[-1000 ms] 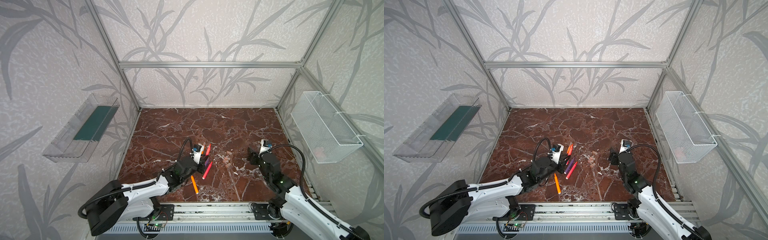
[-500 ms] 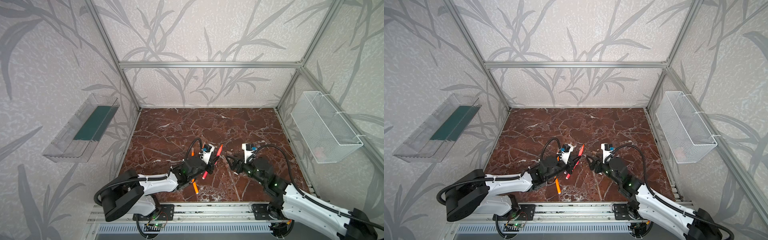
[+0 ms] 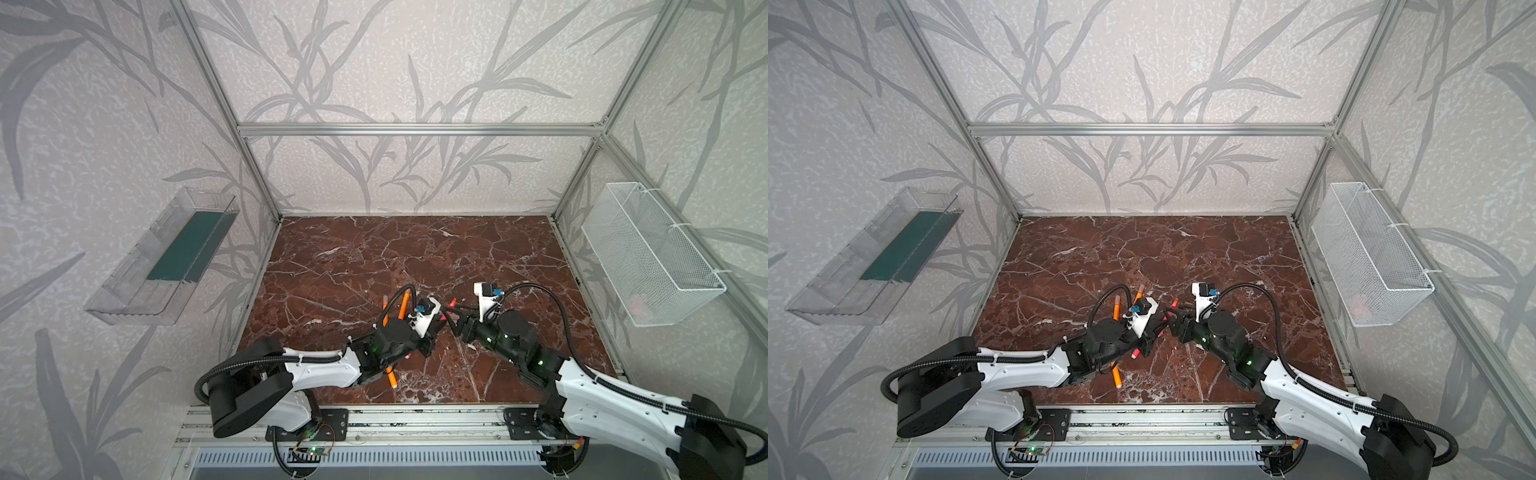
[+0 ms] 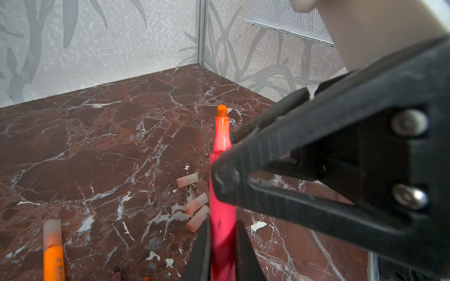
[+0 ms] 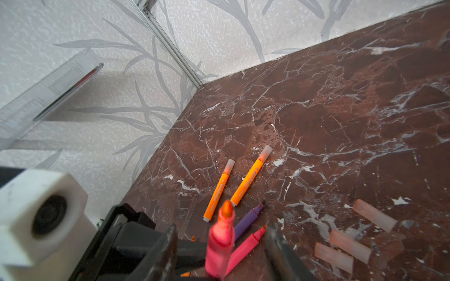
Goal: Insert the pens into the pen caps
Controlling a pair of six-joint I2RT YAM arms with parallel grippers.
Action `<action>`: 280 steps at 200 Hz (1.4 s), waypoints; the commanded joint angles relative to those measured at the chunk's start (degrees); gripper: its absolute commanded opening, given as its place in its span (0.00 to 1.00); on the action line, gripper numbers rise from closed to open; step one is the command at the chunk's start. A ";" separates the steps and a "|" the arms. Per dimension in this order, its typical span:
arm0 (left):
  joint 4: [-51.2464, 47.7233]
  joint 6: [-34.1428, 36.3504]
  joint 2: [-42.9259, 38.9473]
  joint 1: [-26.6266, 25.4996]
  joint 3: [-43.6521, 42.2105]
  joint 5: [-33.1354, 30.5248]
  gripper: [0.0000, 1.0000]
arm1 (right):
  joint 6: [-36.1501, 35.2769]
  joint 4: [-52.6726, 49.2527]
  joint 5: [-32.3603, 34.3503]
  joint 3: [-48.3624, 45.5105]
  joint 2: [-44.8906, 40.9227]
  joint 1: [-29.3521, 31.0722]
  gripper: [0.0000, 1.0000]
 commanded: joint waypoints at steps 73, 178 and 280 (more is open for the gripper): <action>-2.61 3.96 2.20 -1.39 4.74 -1.38 0.00 | 1.95 1.98 -0.60 3.47 3.13 0.46 0.05; -1.72 3.57 4.12 -1.53 5.85 -1.66 0.30 | 1.70 5.44 -0.43 3.90 5.36 4.23 0.00; -0.13 3.22 1.69 -1.62 3.53 -2.91 0.28 | -0.75 0.97 5.67 4.83 5.14 5.82 0.00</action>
